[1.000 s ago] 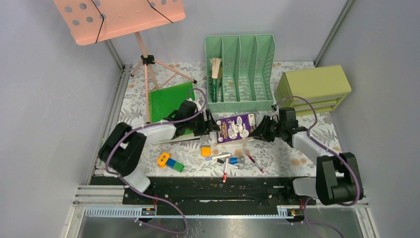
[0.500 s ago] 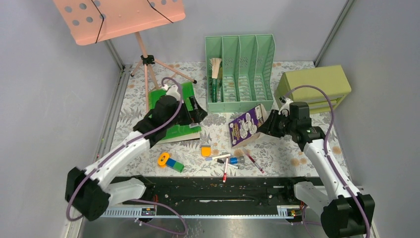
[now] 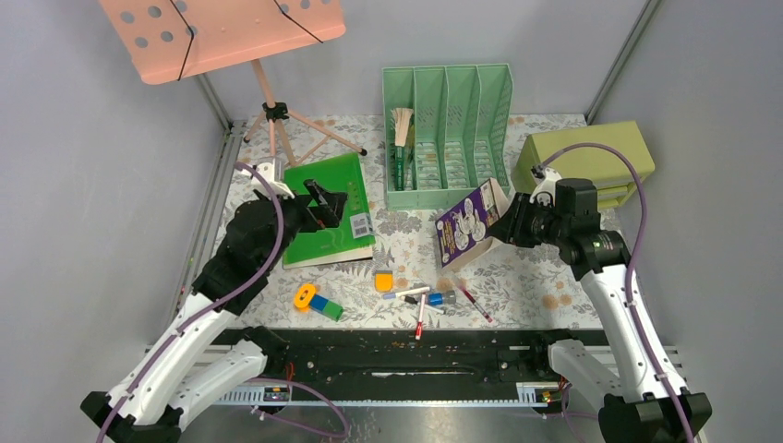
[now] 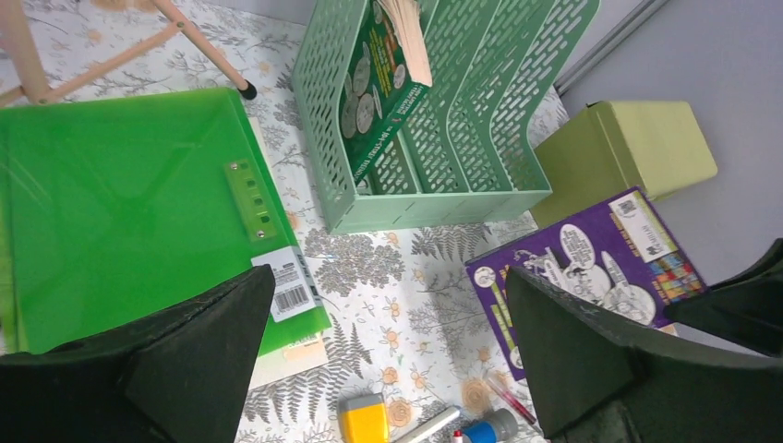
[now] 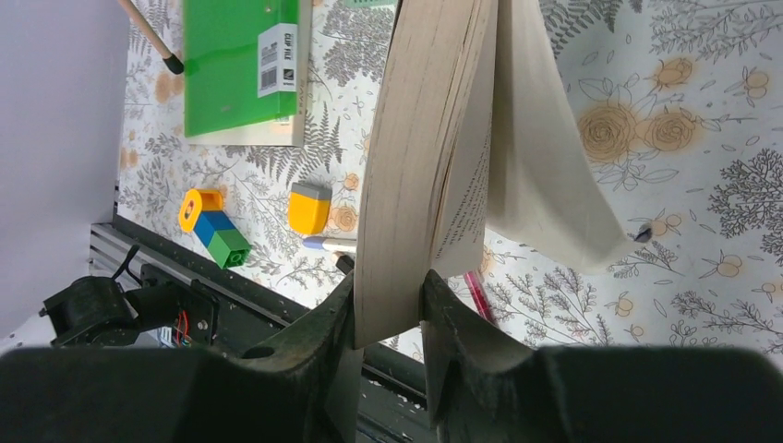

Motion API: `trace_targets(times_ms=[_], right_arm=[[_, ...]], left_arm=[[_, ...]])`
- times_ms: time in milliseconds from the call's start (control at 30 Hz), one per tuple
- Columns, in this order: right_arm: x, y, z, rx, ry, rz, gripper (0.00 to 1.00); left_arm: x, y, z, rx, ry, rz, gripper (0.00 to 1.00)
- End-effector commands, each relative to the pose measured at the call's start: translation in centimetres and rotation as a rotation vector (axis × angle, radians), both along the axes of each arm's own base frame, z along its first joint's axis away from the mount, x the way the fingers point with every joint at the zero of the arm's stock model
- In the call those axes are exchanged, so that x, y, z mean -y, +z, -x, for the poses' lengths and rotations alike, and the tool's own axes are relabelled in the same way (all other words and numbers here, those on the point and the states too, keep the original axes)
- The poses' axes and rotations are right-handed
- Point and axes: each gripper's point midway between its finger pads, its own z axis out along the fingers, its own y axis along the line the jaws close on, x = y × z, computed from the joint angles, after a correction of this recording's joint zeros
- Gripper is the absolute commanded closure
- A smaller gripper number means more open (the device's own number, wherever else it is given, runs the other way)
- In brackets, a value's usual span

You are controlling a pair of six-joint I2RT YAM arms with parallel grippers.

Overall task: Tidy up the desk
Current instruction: Pick up the book from the center of the board.

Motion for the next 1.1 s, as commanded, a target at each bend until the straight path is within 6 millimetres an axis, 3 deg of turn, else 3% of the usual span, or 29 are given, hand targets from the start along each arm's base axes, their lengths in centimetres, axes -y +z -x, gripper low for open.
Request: trace_targets(times_ms=[0,367,733,1067], right_arm=[[-0.8,4.6,0.1,0.132,0.057,-0.036,0.99],[-3.0,6.0,2.7,0.062,0.223,-0.121,1.00],[-4.5,5.1,5.2,-0.019,0.299,-0.245,1.00],[-5.6,5.2,7.1,-0.068,0.370,-0.355,1.00]], left_arm=[[-0.9,-0.5,-0.1,0.033,0.012,-0.089,0.01],[2.0,-2.7,0.7,-0.094,-0.178,-0.168,0.01],[5.6,-5.8,1.7,-0.252,-0.353,-0.134,0.01],[12.2,-6.9,4.0,-0.364,-0.740,0.025,0.01]])
